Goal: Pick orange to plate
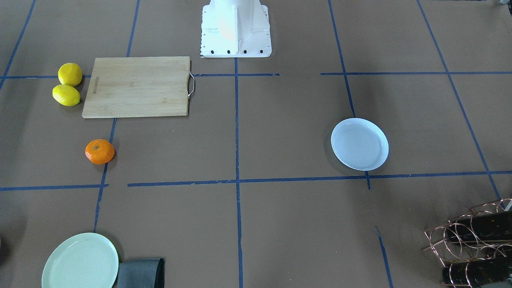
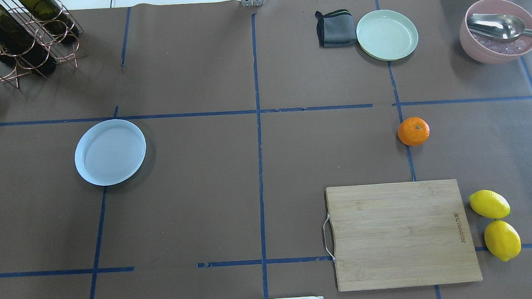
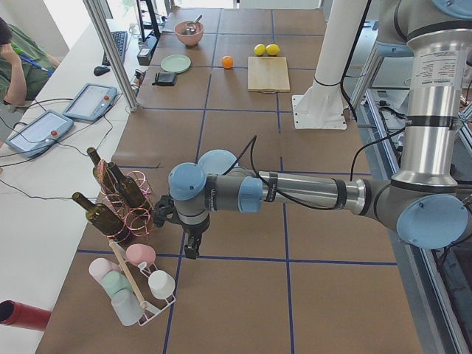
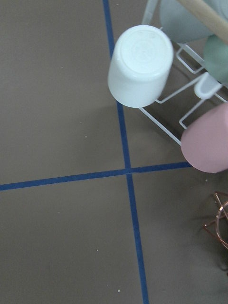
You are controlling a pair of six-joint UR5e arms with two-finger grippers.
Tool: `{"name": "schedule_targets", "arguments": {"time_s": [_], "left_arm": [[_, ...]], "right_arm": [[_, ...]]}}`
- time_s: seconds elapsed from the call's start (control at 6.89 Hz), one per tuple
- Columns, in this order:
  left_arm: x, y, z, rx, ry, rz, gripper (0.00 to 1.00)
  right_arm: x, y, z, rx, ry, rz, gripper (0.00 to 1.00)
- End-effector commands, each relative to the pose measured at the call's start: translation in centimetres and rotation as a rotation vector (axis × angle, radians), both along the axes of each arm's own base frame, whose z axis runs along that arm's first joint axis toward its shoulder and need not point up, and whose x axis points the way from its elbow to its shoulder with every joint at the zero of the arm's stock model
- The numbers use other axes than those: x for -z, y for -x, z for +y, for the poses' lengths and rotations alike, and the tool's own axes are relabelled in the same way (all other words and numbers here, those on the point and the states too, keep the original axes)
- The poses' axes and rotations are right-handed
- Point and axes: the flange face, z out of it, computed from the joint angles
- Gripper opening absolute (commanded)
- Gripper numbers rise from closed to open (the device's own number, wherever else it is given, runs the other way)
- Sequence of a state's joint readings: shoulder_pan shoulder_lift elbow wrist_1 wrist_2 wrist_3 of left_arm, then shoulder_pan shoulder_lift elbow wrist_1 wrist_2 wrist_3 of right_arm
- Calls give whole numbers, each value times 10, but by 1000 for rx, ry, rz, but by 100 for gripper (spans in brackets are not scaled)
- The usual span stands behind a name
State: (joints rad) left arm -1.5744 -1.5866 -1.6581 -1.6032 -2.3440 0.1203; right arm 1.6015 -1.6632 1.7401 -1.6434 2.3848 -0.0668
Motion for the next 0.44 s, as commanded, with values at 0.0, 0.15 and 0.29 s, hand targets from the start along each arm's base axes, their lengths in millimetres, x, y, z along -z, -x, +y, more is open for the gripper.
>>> {"name": "schedule_targets", "arguments": {"time_s": [0.0, 0.15, 0.29], "left_arm": [[24, -36, -15, -62, -161, 12, 100], [37, -52, -21, -98, -198, 21, 100], [55, -59, -38, -108, -267, 26, 100]], "right_arm": [[31, 3, -26, 3, -64, -37, 100], [49, 8, -44, 15, -98, -35, 100], [48, 10, -52, 22, -98, -37, 100]]}}
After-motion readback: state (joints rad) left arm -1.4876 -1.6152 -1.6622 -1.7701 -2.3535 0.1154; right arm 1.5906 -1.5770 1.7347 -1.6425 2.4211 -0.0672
